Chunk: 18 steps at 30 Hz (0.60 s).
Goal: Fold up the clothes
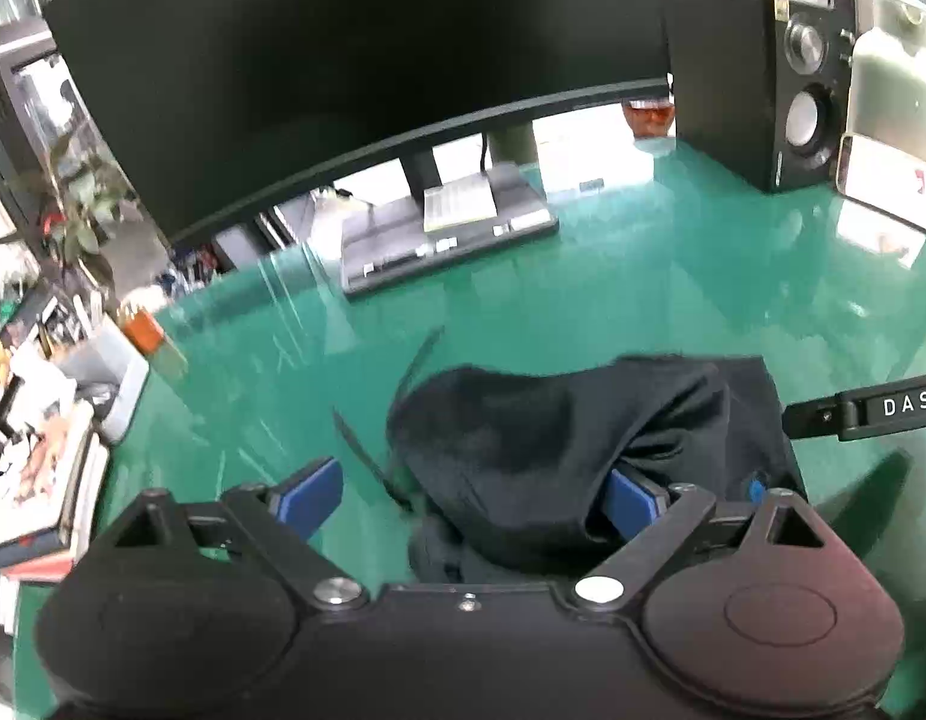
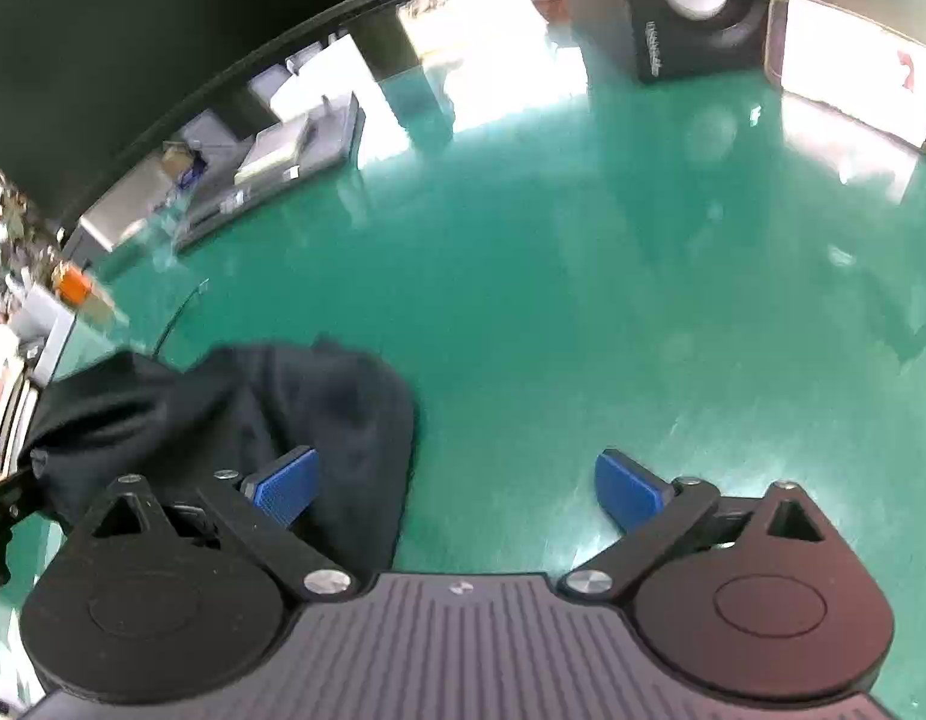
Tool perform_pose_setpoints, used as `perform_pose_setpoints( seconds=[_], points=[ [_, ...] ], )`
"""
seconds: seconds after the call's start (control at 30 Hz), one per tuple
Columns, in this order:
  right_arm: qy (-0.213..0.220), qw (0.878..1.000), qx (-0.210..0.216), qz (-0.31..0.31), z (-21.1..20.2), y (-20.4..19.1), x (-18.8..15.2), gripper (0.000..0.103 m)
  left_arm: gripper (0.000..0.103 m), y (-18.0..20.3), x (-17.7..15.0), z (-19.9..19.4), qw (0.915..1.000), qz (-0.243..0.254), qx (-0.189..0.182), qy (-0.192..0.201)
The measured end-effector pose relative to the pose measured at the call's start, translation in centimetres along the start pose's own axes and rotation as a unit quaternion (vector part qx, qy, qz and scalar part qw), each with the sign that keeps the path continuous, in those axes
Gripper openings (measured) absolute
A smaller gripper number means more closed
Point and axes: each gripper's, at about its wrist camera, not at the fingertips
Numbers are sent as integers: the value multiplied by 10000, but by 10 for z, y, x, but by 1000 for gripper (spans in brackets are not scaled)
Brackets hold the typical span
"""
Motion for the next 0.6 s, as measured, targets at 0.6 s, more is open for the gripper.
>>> perform_pose_setpoints(
  seconds=[0.6],
  points=[
    [-131, 9993, -163, -298, 16, -4, 4, 103, 97, 13, 2, 2, 9998, -73, -22, -192]
  ],
)
Point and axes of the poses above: each gripper's, at about its wrist camera, not at the fingertips, and z roughly the way its jaws point, y to its right, x to its top, and after that the axes turned 13 degrees about z, right-handed
